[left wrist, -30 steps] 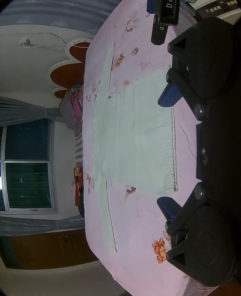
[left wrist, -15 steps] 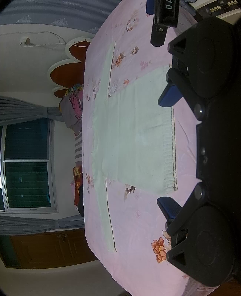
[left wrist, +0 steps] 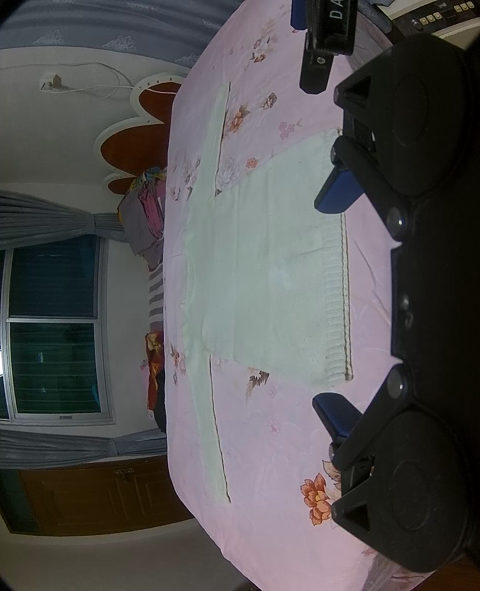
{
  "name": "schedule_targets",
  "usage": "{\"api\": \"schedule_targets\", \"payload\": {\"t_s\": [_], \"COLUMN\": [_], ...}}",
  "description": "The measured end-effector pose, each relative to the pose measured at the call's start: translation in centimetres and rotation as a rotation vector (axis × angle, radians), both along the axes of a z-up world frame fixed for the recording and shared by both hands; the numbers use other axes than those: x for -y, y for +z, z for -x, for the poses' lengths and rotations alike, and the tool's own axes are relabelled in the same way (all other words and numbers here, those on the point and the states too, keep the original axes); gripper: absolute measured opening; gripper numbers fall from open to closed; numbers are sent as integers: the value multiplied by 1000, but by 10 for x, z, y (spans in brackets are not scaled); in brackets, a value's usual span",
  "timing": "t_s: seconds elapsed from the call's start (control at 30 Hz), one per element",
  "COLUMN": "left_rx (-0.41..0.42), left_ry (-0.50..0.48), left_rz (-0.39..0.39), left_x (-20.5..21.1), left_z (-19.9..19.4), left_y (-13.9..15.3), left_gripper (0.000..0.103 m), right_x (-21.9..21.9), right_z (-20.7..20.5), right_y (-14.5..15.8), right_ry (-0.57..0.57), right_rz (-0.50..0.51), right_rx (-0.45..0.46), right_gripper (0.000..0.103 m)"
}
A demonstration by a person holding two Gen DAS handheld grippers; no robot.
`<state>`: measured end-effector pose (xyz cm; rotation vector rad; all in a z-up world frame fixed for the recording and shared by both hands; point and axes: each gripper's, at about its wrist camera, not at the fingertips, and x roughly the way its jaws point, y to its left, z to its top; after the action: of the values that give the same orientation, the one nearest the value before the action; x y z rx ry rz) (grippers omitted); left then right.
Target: Fold small clothes
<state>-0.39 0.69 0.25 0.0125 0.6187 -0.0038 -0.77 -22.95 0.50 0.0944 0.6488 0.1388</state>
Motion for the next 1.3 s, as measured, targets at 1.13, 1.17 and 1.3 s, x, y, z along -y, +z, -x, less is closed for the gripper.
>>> {"api": "schedule_targets", "payload": {"t_s": [1.13, 1.17, 1.3], "left_rx": [-5, -4, -6], "left_ry": [15, 14, 13], "left_rz": [1, 1, 3], "left_x": [-4, -4, -5], "left_z": [0, 0, -1], "left_y": [-1, -1, -1], "left_gripper": [103, 103, 103], "right_x": [-5, -5, -5], "right_z": [-2, -2, -1], "right_y": [-1, -1, -1], "right_ry": [15, 14, 15], "right_rz": [12, 11, 12], "right_rx": [2, 1, 1], "right_gripper": [103, 103, 103]}}
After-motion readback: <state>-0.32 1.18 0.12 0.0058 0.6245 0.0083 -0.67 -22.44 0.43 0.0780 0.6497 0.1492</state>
